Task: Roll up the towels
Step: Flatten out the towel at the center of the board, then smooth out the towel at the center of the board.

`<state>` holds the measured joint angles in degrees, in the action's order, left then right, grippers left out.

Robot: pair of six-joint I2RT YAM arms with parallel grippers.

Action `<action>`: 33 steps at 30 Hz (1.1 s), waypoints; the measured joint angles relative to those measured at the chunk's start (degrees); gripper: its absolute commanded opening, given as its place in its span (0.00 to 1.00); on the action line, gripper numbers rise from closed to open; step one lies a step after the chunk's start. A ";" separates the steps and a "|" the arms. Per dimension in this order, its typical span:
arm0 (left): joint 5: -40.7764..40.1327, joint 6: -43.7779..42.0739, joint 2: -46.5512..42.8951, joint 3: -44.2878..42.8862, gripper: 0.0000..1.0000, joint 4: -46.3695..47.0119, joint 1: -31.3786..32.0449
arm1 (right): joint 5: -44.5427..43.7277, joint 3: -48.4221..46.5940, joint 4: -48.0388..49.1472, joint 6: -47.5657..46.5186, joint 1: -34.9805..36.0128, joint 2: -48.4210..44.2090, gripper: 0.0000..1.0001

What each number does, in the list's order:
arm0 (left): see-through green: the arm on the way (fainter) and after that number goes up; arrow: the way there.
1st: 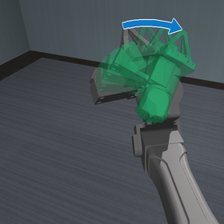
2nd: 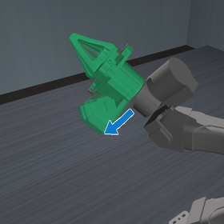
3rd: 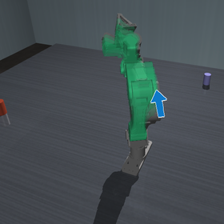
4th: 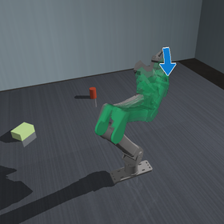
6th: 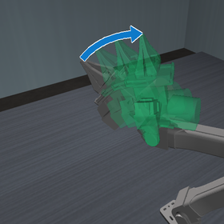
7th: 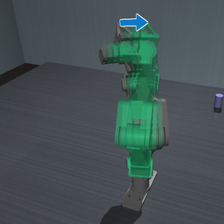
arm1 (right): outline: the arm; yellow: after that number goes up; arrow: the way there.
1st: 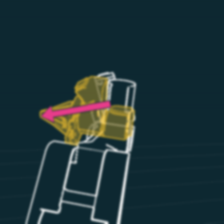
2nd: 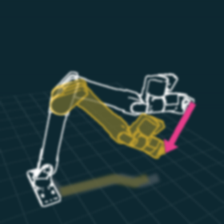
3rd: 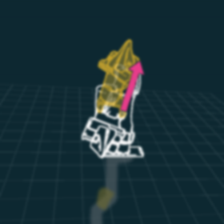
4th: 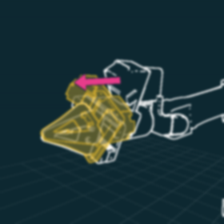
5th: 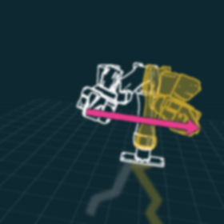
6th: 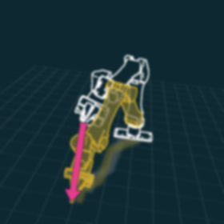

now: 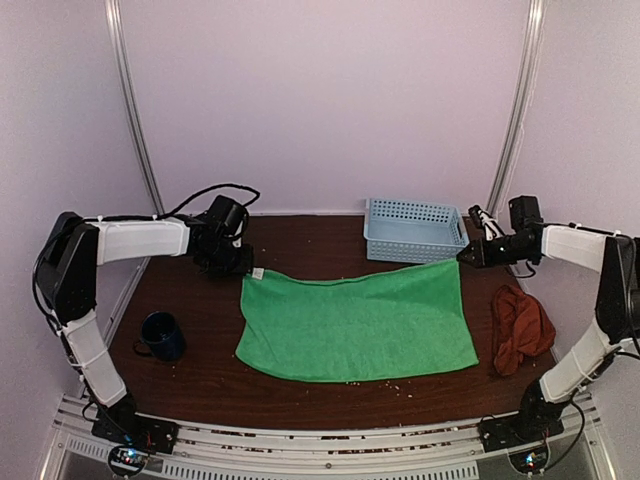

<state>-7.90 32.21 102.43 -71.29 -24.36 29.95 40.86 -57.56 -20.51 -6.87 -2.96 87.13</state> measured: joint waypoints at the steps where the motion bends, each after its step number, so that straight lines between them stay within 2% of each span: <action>1: -0.02 -0.17 0.68 -0.92 0.48 0.35 0.00 | -0.74 -0.63 0.83 0.94 0.00 0.66 0.39; 2: -0.04 0.04 0.92 -1.49 0.53 0.35 0.04 | -1.49 -1.33 1.42 1.20 0.00 1.01 0.42; 6: -0.46 0.90 -0.46 -1.07 0.61 -0.59 0.13 | -3.91 -3.39 1.07 1.09 -0.02 -0.26 0.53; 11: 0.04 1.27 -10.08 5.64 0.63 -4.61 0.13 | -8.00 -2.89 -4.17 -2.21 -0.28 -8.09 0.48; 16: 5.55 1.57 -17.22 11.28 0.64 -9.20 0.87 | -9.16 -1.68 -12.96 -12.96 0.83 -16.28 0.44; 21: 14.69 -0.57 -18.82 18.18 0.64 -12.48 1.70 | -10.14 1.99 -23.21 -26.51 5.84 -15.63 0.43; 25: 20.06 -2.80 -18.01 19.61 0.64 -13.11 1.84 | -12.55 6.29 -27.65 -34.18 10.43 -13.81 0.44; 33: 25.83 -4.02 -15.08 23.85 0.63 -9.46 3.76 | -16.50 12.59 -29.20 -40.22 17.11 -8.37 0.42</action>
<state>17.93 28.18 87.35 -47.44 -33.82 33.71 24.36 -44.97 -49.71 -47.09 14.15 78.76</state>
